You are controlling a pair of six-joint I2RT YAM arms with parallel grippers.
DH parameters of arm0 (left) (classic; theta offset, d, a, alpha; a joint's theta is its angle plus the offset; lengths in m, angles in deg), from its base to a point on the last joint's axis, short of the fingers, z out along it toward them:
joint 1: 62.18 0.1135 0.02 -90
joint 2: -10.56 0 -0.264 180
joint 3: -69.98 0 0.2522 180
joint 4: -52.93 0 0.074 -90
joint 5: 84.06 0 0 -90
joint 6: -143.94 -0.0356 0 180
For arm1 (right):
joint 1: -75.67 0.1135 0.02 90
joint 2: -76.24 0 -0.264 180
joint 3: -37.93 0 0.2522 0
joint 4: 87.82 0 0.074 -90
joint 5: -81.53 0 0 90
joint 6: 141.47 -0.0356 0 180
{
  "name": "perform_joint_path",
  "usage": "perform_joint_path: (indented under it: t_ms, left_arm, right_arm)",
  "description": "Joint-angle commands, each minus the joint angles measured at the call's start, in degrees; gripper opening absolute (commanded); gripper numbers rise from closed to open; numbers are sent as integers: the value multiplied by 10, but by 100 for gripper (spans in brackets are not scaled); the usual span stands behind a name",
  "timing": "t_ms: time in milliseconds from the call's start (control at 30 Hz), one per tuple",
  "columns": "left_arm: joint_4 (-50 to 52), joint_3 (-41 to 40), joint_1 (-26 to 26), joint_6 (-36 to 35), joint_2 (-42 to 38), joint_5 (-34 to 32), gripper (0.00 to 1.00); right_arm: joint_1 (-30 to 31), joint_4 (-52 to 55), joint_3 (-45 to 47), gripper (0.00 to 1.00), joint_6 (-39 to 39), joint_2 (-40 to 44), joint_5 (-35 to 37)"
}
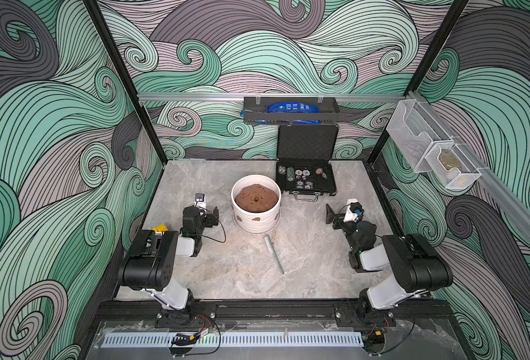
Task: Scrub the dried mud off the ceramic pot
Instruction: Pick up the brush from the center of the board.
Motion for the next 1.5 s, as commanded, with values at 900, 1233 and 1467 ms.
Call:
perform_joint_path:
  t_ms: [900, 1233, 1467]
  left_arm:
    - [239, 78, -4, 83, -176, -120, 99]
    - [650, 295, -5, 224, -300, 114, 99]
    - [792, 330, -9, 240, -357, 259, 99]
  right_arm:
    - [33, 193, -57, 99, 4, 153, 58]
    - [123, 660, -279, 99, -66, 289, -18]
    - [277, 841, -350, 99, -166, 292, -1]
